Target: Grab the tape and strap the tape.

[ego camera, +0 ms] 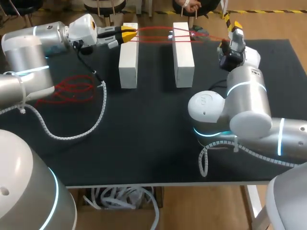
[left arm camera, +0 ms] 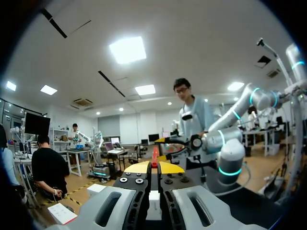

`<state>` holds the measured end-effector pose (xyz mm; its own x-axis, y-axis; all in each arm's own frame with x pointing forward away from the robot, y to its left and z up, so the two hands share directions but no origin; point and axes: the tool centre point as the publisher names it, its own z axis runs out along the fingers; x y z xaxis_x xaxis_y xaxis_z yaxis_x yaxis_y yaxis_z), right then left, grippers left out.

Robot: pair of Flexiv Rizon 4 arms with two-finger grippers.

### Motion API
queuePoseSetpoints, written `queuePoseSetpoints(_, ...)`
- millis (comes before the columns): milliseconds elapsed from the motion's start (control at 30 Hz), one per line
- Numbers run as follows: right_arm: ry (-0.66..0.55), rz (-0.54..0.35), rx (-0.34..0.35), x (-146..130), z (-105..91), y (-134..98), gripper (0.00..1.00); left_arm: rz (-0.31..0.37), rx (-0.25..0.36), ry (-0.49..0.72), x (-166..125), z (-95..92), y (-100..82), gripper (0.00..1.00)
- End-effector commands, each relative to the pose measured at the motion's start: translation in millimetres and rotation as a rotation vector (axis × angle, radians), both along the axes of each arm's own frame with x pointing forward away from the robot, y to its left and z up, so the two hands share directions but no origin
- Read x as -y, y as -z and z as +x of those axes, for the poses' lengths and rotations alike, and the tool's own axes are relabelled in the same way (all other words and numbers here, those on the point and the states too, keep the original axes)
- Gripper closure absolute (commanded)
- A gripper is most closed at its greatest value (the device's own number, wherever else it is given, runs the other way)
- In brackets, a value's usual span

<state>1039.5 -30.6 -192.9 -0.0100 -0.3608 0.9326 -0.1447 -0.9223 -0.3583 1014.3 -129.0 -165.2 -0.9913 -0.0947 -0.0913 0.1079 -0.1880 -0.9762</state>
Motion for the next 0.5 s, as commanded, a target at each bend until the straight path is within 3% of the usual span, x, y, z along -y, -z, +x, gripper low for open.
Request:
queuePoseSetpoints(33, -0.001, -0.004, -0.008, 0.6, -0.8, -1.5, 0.53, -0.001, 0.001, 0.0, 0.3, 0.1, 0.7, 1.0)
queuePoseSetpoints(500, -0.021, -0.018, -0.017, 3.8, -6.7, 1.3, 0.54, -0.001, 0.001, 0.0, 0.3, 0.1, 0.7, 1.0)
